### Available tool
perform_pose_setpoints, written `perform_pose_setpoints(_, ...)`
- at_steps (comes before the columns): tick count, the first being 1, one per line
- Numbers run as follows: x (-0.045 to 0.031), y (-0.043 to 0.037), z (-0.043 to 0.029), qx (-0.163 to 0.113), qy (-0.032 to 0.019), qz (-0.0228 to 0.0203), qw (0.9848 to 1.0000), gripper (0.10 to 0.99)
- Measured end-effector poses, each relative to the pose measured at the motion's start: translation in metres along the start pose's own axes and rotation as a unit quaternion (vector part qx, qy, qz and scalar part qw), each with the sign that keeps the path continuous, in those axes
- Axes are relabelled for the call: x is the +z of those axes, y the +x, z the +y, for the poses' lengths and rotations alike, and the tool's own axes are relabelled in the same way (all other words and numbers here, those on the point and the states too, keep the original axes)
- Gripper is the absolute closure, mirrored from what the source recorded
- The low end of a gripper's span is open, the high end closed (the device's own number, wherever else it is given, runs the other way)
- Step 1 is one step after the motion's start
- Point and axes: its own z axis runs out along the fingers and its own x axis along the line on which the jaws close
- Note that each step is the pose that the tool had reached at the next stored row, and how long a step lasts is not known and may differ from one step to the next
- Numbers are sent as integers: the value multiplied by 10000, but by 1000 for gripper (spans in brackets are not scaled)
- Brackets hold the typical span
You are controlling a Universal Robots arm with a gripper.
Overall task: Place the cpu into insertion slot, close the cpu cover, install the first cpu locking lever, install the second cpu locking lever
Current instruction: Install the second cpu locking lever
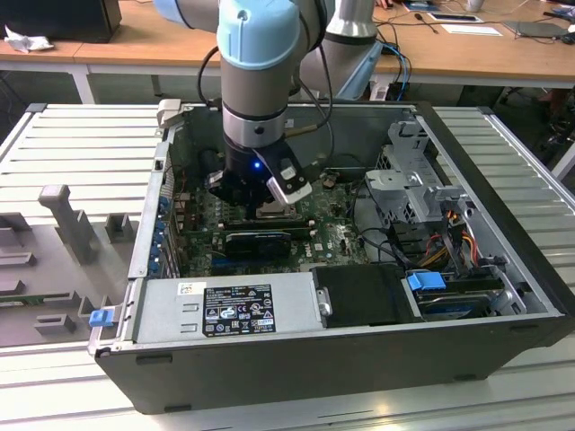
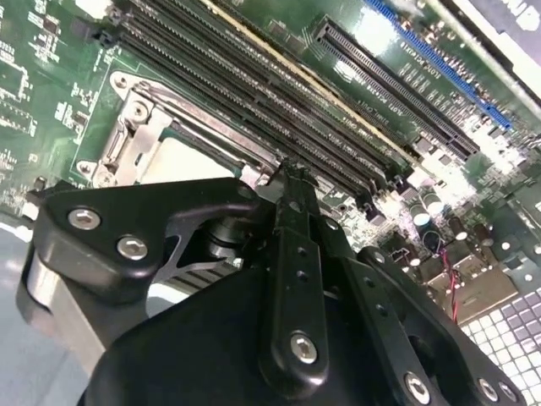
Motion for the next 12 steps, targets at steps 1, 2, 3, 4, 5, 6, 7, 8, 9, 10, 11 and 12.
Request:
perform_pose_setpoints(1, -1, 6, -30, -2, -101, -9, 9999, 980)
perform_pose_setpoints(2, -4, 10, -66, -3, -176, -15, 9998, 980)
perform_pose_setpoints(3, -7, 12, -94, -5, -245, -21, 9997, 980)
perform_pose_setpoints(4, -9, 13, -111, -5, -273, -24, 9996, 980)
perform_pose_setpoints(5, -12, 15, -125, -6, -296, -25, 9996, 980)
perform_pose_setpoints(6, -14, 18, -137, -7, -331, -28, 9994, 980)
perform_pose_setpoints(7, -16, 23, -151, -7, -371, -32, 9993, 980)
perform_pose_setpoints(8, -19, 29, -179, -8, -429, -37, 9991, 980)
perform_pose_setpoints(9, -25, 34, -215, -9, -486, -42, 9988, 980)
perform_pose_setpoints(10, -29, 37, -243, -10, -541, -47, 9985, 980)
perform_pose_setpoints(11, -29, 38, -252, -10, -572, -49, 9984, 980)
perform_pose_setpoints(12, -26, 38, -253, -10, -594, -51, 9982, 980)
